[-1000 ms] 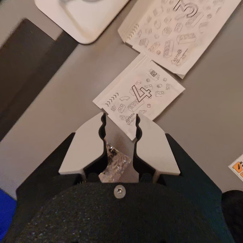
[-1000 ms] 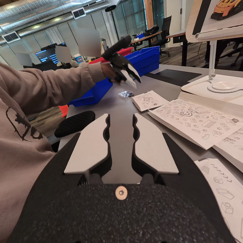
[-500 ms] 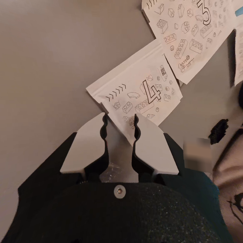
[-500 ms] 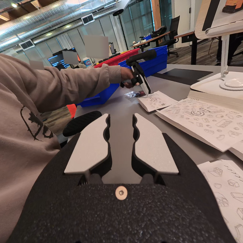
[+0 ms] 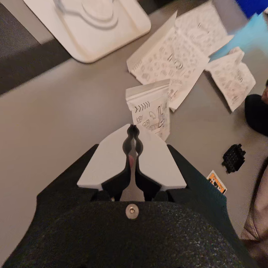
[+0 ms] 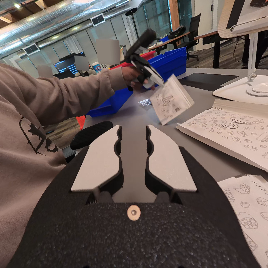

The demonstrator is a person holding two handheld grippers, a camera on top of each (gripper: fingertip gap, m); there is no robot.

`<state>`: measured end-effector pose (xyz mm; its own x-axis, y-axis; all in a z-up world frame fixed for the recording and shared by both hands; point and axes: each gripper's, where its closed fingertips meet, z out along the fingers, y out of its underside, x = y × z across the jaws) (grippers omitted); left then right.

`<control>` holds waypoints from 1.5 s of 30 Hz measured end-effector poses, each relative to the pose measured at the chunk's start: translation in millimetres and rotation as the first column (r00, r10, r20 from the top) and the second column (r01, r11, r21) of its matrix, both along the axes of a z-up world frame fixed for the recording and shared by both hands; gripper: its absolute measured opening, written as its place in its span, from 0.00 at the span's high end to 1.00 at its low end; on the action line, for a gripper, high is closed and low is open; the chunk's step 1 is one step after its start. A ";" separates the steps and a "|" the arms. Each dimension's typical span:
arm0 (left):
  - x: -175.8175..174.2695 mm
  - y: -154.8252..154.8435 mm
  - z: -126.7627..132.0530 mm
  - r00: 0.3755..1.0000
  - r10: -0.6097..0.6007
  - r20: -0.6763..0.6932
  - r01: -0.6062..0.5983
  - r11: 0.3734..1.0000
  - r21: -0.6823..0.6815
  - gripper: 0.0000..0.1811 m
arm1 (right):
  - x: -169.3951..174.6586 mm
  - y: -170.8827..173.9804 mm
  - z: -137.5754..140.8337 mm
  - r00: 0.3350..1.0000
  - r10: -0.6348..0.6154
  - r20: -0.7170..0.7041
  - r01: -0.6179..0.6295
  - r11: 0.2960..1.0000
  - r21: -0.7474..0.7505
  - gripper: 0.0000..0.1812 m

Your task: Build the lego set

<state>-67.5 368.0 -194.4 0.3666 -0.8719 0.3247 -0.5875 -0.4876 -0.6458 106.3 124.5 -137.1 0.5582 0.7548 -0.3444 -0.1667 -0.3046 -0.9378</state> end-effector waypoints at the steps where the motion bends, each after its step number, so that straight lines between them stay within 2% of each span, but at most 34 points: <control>1: -4.6 2.4 16.5 0.999 0.018 0.035 -0.020 0.999 0.039 1.00 | -0.2 -0.2 -0.4 1.000 0.002 0.000 -0.002 1.000 -0.001 0.83; 6: -56.5 31.1 99.3 0.960 0.170 0.223 -0.215 0.957 0.195 1.00 | -1.4 -1.5 -1.9 1.000 0.008 0.000 -0.008 1.000 -0.004 0.83; 10: -117.2 61.1 147.9 0.900 0.301 0.316 -0.388 0.884 0.262 1.00 | -3.4 -1.2 -2.8 1.000 0.013 -0.002 -0.013 1.000 -0.011 0.83; 14: -175.1 98.2 183.8 0.816 0.416 0.402 -0.539 0.798 0.269 1.00 | -6.6 1.0 -7.0 1.000 0.019 0.001 -0.019 0.999 -0.028 0.83; 17: -205.6 133.3 207.1 0.744 0.475 0.470 -0.625 0.743 0.239 1.00 | -9.7 4.8 -12.1 1.000 0.024 -0.006 -0.024 0.998 -0.055 0.83; 20: -228.1 174.1 217.1 0.653 0.535 0.536 -0.704 0.690 0.169 1.00 | -14.5 8.6 -19.3 1.000 0.027 0.007 -0.026 0.997 -0.079 0.83; 23: -251.9 216.3 198.1 0.528 0.623 0.577 -0.782 0.622 0.044 1.00 | -18.2 12.1 -25.6 0.999 0.028 0.029 -0.025 0.995 -0.096 0.83; 25: -270.6 240.1 160.5 0.440 0.712 0.548 -0.828 0.558 -0.059 1.00 | -18.5 14.6 -27.7 0.999 0.022 0.036 -0.018 0.994 -0.105 0.83; 27: -287.8 252.8 114.9 0.379 0.792 0.478 -0.861 0.491 -0.130 1.00 | -17.4 16.3 -28.2 0.999 0.012 0.043 -0.007 0.994 -0.106 0.83; 29: -301.6 255.2 84.8 0.346 0.838 0.422 -0.886 0.440 -0.149 1.00 | -15.5 16.7 -27.9 0.999 0.005 0.049 0.000 0.995 -0.104 0.83; 32: -321.9 249.6 55.8 0.354 0.891 0.285 -0.924 0.379 -0.038 1.00 | -13.0 18.0 -28.9 0.999 0.004 0.039 0.000 0.994 -0.112 0.83; 36: -353.2 236.9 38.8 0.321 0.939 0.121 -0.943 0.305 0.137 1.00 | -16.9 17.7 -29.2 0.999 0.029 0.042 -0.024 0.994 -0.111 0.83; 40: -379.4 223.1 28.8 0.230 0.973 0.018 -0.950 0.221 0.219 0.99 | -21.9 13.7 -29.5 0.997 0.046 0.065 -0.039 0.994 -0.101 0.83; 43: -393.6 214.0 37.0 0.201 0.980 0.006 -0.922 0.187 0.340 0.91 | -22.1 10.2 -29.1 0.996 0.049 0.068 -0.042 0.994 -0.097 0.83; 45: -396.4 209.2 47.4 0.219 0.976 0.006 -0.883 0.196 0.427 0.87 | -20.6 8.9 -27.8 0.997 0.047 0.064 -0.041 0.995 -0.092 0.83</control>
